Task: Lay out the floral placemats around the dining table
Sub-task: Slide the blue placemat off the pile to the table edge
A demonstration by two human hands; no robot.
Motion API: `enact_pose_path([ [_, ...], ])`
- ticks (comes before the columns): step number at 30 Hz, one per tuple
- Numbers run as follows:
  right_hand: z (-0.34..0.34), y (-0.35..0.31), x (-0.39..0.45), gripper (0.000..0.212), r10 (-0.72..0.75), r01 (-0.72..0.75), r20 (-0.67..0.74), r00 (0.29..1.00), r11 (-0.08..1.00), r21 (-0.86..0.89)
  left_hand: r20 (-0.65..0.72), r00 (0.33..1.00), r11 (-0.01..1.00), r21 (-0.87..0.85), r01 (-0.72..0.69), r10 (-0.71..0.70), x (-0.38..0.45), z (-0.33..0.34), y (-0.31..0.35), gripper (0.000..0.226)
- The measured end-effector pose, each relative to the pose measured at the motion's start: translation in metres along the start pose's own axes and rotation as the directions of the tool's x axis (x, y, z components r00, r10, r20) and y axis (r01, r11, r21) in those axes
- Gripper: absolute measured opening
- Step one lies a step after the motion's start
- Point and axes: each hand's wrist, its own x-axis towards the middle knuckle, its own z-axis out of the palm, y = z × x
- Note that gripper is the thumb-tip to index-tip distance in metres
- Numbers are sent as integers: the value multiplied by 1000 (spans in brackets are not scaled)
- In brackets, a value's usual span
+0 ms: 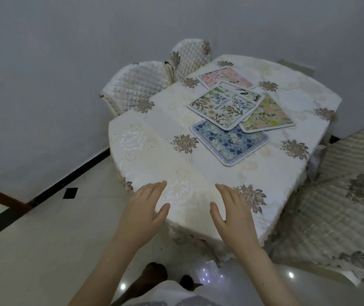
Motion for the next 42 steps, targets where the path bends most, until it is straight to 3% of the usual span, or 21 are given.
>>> enact_pose_path([
  [9, 23, 22, 37, 44, 243, -246, -102, 965, 969, -15, 159, 962, 975, -39, -218, 222, 112, 29, -19, 50],
  [16, 42, 7, 116, 41, 405, -426, -231, 885, 903, -49, 273, 866, 907, -76, -414, 418, 224, 29, -51, 50],
  [27, 66, 14, 221, 41, 507, -521, -243, 827, 853, 7, 384, 750, 838, -145, -527, 538, 351, 67, -75, 49],
  [33, 75, 75, 268, 45, 643, -655, -201, 739, 756, 8, 447, 753, 869, -141, -474, 483, 415, 119, -73, 54],
  [36, 84, 109, 288, 50, 771, -780, -178, 612, 625, 23, 475, 810, 936, -108, -335, 344, 449, 148, -80, 58],
  [39, 96, 130, 304, 54, 878, -880, -121, 464, 472, 50, 472, 864, 974, 42, -222, 176, 475, 171, -89, 64],
  [42, 107, 138, 315, 56, 922, -923, -92, 376, 382, 46, 491, 869, 987, 105, -123, 56, 487, 184, -92, 65],
])
